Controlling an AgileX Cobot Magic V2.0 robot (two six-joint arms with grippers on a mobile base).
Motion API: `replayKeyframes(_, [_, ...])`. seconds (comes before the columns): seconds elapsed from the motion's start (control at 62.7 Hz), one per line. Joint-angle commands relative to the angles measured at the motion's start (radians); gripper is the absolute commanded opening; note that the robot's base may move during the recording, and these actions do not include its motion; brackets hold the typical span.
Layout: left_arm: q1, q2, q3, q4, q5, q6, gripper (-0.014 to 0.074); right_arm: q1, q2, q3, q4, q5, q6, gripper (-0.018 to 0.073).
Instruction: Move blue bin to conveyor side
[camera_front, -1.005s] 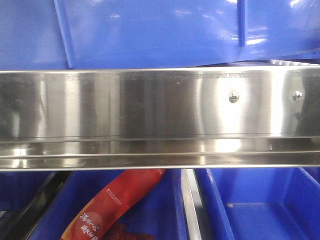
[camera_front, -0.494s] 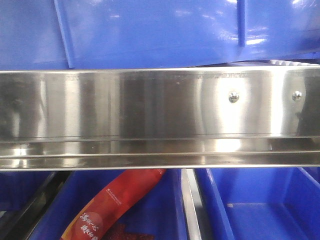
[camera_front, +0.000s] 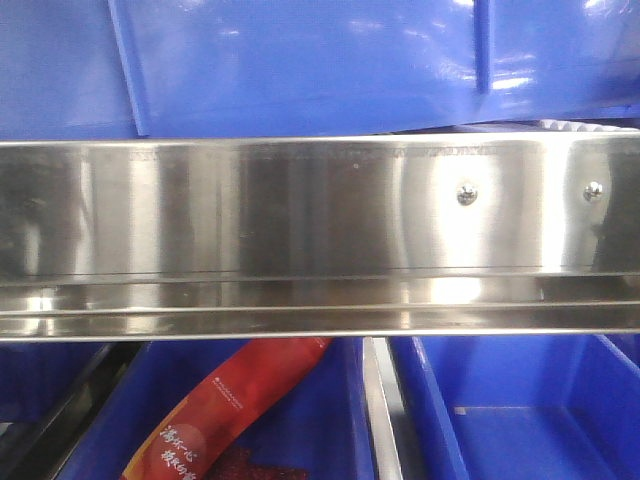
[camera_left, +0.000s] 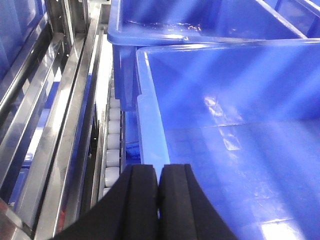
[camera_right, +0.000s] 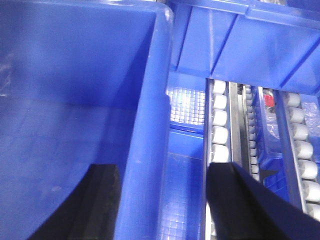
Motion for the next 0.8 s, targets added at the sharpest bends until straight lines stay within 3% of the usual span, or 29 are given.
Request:
replayKeyframes(0.0, [0.001, 0.000, -0.011, -0.012, -0.005, -0.006, -0.0018, 0.001, 0.003, -0.006, 0.001, -0.018, -0.008, 0.0289])
replayKeyframes(0.781, [0.001, 0.000, -0.011, -0.012, 0.045, -0.008, -0.0018, 0.019, 0.084, -0.002, 0.003, -0.018, -0.017, 0.0289])
